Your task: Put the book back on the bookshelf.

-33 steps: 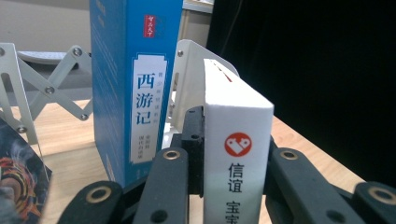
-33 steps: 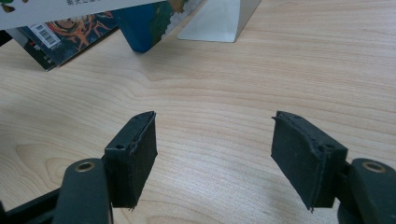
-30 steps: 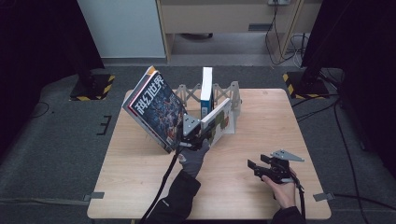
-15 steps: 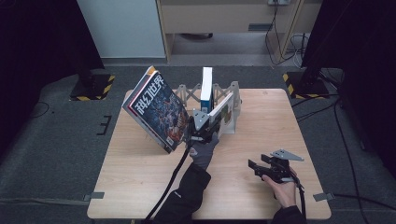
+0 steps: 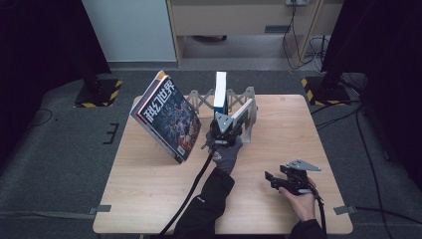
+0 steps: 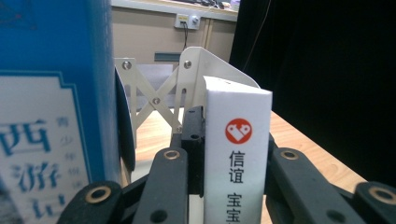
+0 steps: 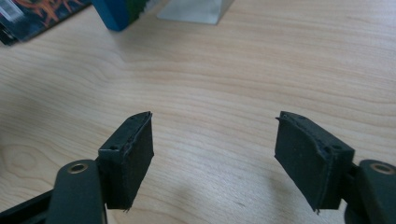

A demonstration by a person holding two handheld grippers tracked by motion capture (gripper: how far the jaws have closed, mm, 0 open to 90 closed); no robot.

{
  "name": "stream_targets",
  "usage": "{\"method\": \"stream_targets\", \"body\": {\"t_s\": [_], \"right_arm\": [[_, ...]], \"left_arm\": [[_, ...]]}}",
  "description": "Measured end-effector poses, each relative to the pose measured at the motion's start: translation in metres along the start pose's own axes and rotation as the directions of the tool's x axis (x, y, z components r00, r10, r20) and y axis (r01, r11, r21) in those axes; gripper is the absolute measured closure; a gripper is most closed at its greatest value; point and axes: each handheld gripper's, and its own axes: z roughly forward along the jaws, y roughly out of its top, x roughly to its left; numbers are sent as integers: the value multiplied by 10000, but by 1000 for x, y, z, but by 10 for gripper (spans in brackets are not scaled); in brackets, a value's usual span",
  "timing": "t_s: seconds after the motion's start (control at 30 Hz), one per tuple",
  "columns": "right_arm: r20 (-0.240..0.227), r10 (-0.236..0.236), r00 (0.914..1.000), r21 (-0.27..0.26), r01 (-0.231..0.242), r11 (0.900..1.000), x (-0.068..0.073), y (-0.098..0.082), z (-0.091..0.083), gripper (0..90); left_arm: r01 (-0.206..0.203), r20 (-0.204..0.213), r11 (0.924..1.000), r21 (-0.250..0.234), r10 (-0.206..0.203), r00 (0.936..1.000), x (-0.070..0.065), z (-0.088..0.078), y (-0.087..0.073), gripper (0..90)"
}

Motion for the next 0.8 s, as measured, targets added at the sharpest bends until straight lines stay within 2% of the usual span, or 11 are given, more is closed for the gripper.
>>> {"method": "stream_targets", "body": {"t_s": [0.17,0.3,0.53,0.8], "right_arm": [[456,-356,9983,364,339,9988,-1,-2,3,225],[585,-473,9972,491,445,9978,-2,-4,4,203],[602,-493,9970,536,461,9975,-3,-5,5,202],[598,-532,9968,630,494,9968,-2,-5,6,203]], "left_arm": [[80,-93,10000,22,-79,9999,1,8,-3,743],[-26,-224,10000,-19,26,9997,1,13,-6,743],[18,-321,10000,90,-15,9995,0,17,-16,740],[-5,-130,9999,106,6,9999,0,13,-24,719]]}}
